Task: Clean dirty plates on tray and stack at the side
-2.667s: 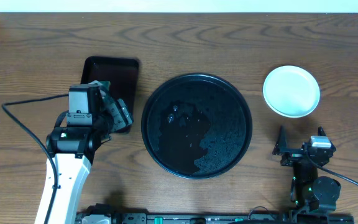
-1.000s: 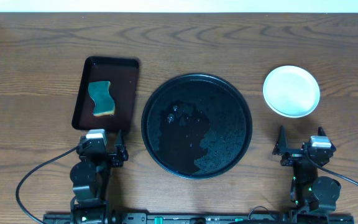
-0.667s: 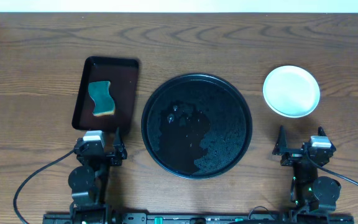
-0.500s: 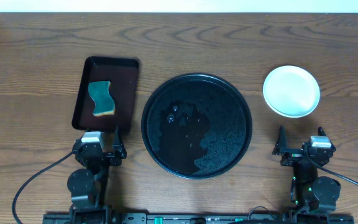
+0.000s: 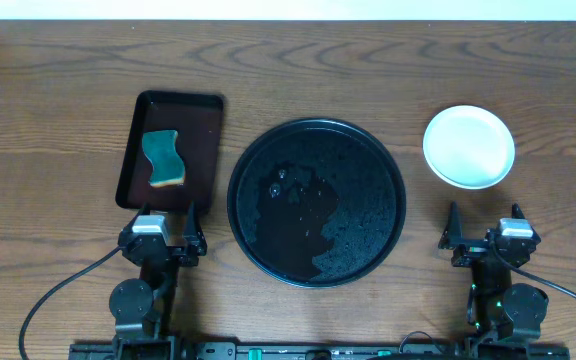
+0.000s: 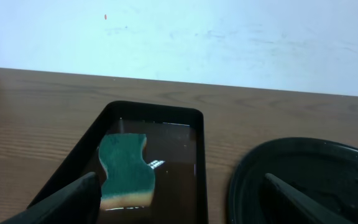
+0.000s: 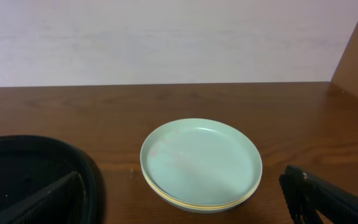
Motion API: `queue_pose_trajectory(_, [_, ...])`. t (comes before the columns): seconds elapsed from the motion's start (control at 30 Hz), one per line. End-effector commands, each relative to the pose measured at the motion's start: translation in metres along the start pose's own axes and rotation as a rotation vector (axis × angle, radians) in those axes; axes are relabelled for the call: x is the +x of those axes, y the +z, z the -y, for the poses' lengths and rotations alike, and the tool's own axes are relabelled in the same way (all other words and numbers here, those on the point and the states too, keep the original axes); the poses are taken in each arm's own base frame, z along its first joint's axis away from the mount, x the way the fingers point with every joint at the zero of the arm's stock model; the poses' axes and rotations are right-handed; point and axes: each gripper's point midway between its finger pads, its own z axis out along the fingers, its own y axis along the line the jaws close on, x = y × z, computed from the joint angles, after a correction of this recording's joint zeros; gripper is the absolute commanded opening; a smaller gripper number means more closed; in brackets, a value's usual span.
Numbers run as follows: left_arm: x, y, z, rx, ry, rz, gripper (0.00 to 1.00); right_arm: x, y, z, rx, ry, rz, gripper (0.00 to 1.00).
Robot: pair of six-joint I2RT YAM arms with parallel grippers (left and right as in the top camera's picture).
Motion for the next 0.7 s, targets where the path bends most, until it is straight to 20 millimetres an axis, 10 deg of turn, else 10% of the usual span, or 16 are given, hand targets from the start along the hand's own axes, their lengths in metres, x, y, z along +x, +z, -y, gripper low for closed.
queue_pose_trajectory(0.0, [0.0156,0.0007,0.0011,0.008,-0.007,-0.046,0.81,0.0004,-0.0003,0.0026,0.010,0.000,0.001,0.99])
queue_pose_trajectory(0.67, [0.0160,0.0006,0.0070,0.039,0.028,-0.048,0.81,0.0004,-0.0003,0.0025,0.010,0.000,0.000,0.99])
